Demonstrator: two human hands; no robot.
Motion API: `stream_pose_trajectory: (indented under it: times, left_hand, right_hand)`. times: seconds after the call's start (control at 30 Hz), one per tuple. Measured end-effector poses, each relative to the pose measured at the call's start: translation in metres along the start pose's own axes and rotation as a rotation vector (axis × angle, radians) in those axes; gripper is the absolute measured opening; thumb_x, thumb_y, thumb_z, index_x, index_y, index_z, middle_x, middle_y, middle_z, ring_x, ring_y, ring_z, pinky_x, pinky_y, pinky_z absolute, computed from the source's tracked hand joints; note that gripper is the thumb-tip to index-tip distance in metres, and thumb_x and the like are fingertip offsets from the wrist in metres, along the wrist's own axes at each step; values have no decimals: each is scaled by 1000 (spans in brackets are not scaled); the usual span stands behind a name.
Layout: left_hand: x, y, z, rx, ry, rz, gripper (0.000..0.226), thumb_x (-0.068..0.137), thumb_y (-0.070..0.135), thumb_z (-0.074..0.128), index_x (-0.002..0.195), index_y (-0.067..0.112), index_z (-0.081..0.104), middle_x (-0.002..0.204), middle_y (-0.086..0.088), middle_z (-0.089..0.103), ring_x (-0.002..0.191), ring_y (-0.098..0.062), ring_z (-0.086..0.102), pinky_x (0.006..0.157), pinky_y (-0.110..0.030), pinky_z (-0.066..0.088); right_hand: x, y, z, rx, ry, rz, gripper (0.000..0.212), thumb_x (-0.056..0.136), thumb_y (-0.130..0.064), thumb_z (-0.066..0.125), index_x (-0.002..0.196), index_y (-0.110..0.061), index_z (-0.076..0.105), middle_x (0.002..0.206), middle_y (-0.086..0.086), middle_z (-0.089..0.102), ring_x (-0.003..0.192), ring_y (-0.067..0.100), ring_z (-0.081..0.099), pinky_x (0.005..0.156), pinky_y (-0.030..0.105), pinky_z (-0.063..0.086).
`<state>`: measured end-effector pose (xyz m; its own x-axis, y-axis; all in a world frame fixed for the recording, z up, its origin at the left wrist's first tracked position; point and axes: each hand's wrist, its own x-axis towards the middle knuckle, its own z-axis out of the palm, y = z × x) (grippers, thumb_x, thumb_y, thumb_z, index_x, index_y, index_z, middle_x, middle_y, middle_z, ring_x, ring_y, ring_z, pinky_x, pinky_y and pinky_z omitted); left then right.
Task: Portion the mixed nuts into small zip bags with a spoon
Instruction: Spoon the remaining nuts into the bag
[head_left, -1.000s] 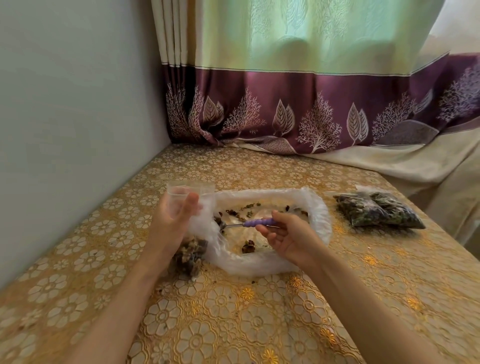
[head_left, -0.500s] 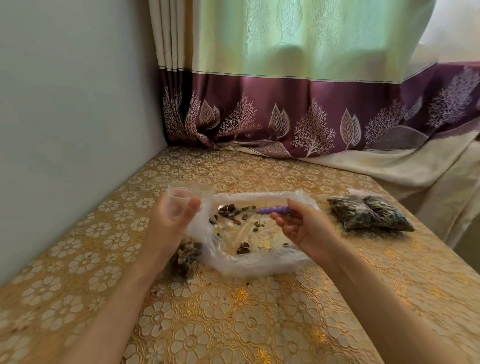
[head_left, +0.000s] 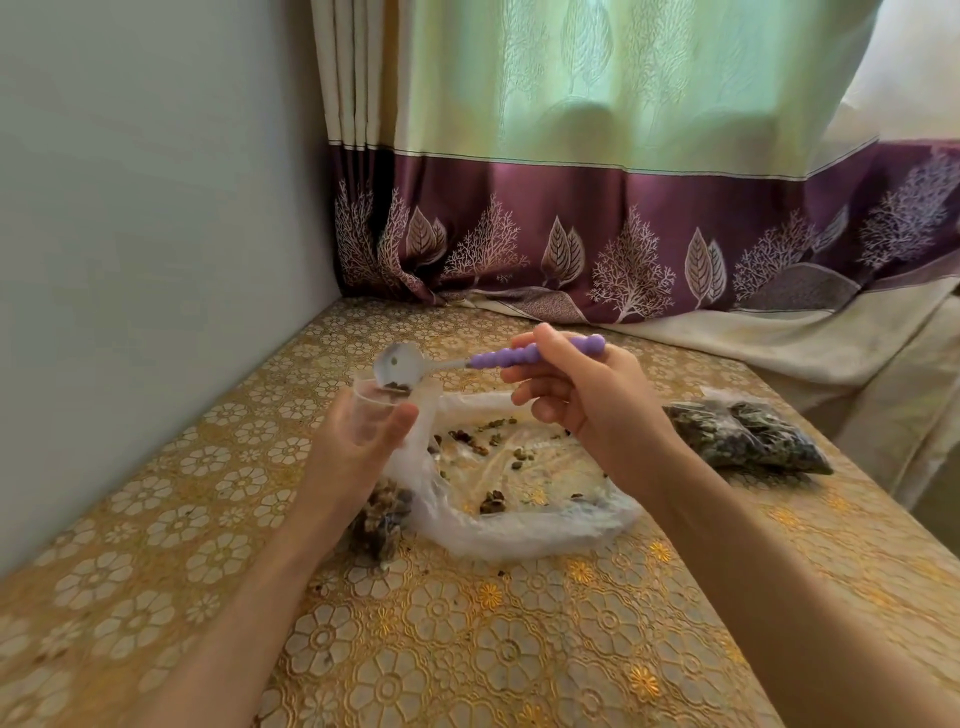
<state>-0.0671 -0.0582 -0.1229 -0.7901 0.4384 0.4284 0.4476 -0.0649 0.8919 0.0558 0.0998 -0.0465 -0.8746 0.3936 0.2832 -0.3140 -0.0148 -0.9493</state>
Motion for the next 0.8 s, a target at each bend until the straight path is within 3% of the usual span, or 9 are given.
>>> stream_pose_trajectory:
  times: [0.17,0.33,0.47,0.6,0.8]
  left_hand:
    - [1,-1,-2,4,4,-6,100,37,94,50,109,25,50,98,5,66,72,1,66,58,-17,51]
    - [0,-2,-2,16,23,-16,97,38,95,48,106,26,53,98,7,67,78,5,65,65,-17,51]
    - [1,-1,-2,11,61,-38,84,38,95,48,95,33,53,97,7,66,86,-4,65,75,-31,54]
    - [2,-3,-2,14,44,-55,83,40,94,49,97,33,53,101,5,67,93,-7,64,83,-38,53]
    - [4,-7,-3,26,31,-66,86,41,94,48,101,33,54,102,4,67,92,-4,64,78,-27,50]
  right_hand:
    - [-2,1,-1,-5,5,-30,23,97,-19,49,87,-5,65,80,6,74,59,10,60,47,16,44]
    - [3,11,-22,19,183,-62,35,99,-25,45,81,-1,62,89,18,73,55,12,57,45,16,42]
    - [6,27,-41,-265,347,-34,42,98,-25,48,67,-3,66,69,12,72,48,13,55,41,16,40]
    - [10,42,-48,-461,395,25,47,98,-22,48,56,-9,64,66,12,72,48,14,57,42,16,40]
    - [19,54,-42,-489,393,72,46,98,-19,48,57,-7,65,57,3,70,43,9,57,39,15,40]
